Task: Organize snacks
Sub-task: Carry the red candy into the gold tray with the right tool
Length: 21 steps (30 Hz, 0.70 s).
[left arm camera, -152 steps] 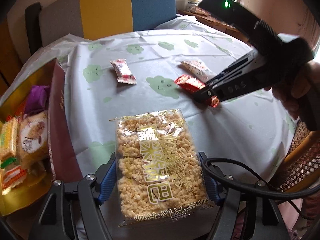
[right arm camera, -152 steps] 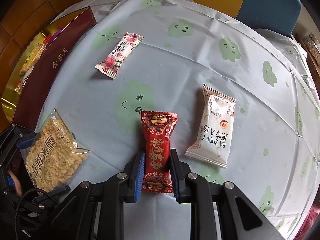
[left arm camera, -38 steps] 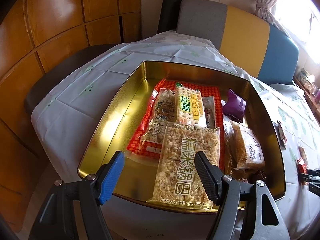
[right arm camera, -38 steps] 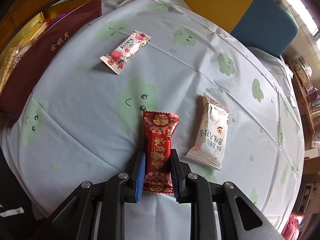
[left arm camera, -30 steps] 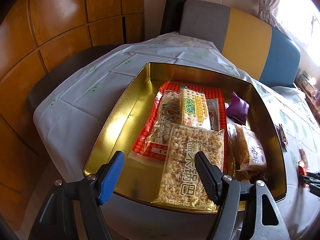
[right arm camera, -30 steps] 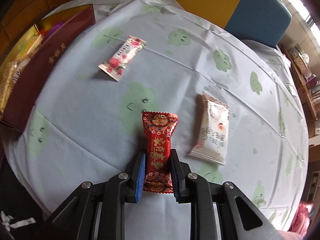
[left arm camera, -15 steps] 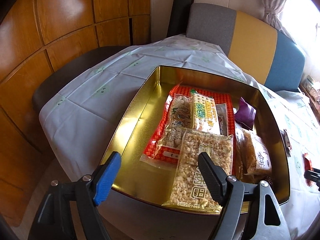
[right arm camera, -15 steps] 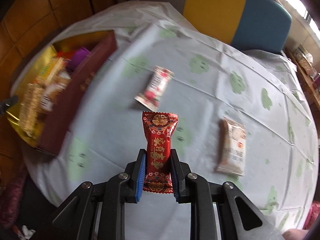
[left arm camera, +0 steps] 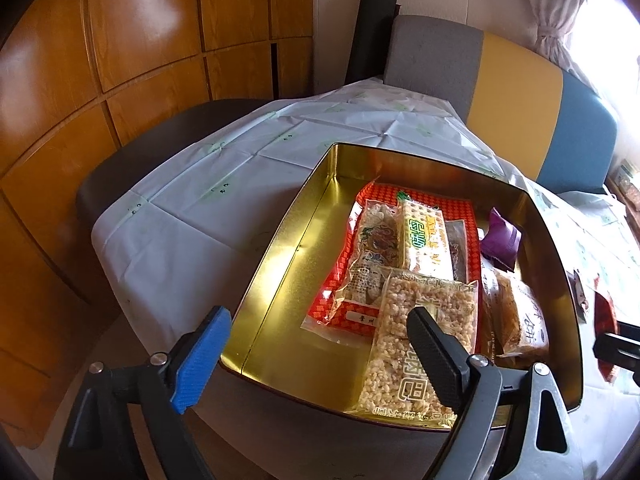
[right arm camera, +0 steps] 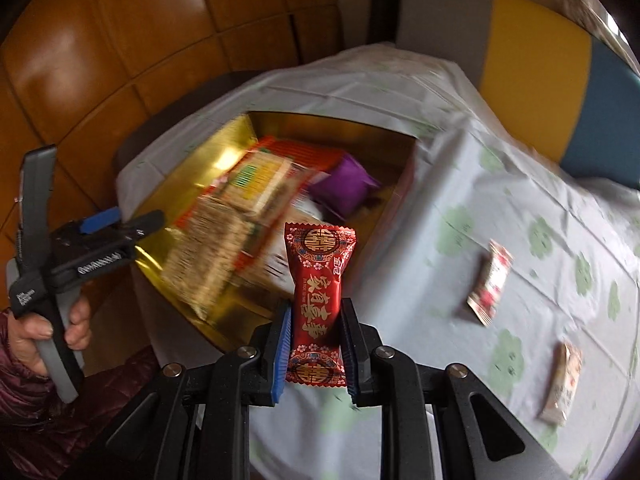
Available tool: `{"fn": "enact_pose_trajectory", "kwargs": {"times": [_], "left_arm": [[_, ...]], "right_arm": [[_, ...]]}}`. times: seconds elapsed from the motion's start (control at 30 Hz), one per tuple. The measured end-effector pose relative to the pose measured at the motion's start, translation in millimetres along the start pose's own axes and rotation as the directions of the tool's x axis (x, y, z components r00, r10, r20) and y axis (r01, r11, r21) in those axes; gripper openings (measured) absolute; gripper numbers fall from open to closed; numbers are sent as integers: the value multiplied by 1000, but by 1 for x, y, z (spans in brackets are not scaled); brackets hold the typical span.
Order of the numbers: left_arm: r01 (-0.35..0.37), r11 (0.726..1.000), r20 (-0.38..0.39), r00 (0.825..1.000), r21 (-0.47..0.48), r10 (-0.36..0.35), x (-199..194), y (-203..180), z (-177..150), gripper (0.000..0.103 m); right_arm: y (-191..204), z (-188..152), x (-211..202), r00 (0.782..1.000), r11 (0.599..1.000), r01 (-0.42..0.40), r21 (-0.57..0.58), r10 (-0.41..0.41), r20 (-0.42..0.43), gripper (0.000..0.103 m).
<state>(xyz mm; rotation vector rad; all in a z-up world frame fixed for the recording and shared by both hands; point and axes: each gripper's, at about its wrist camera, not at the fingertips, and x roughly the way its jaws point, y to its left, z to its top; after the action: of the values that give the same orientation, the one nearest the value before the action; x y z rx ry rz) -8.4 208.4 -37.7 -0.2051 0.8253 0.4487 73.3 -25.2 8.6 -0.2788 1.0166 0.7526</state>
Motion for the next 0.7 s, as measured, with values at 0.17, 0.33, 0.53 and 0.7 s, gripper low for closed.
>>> {"fn": "enact_pose_trajectory", "kwargs": {"times": [0.17,0.33,0.53,0.7], "left_arm": [[2,1000,3,1000,6,-2,-1,1,-1,94],[7,1000,5,1000,-3,-7,-2,3,-1,97],[-3,1000,2,1000,-1,3,-1,5,-1,100],[-4,1000,-4,1000,4,4,1,4,-2,100]], "right_arm": [[22,10,17,999,998,-36,-43,35,-16,22],[39,12,38,995,994,-84,-75,79,-65,25],[40,8,62,989,994,-96,-50,90,-115,28],[41,3,63,991,995,-71,-63,63,-117,28]]}}
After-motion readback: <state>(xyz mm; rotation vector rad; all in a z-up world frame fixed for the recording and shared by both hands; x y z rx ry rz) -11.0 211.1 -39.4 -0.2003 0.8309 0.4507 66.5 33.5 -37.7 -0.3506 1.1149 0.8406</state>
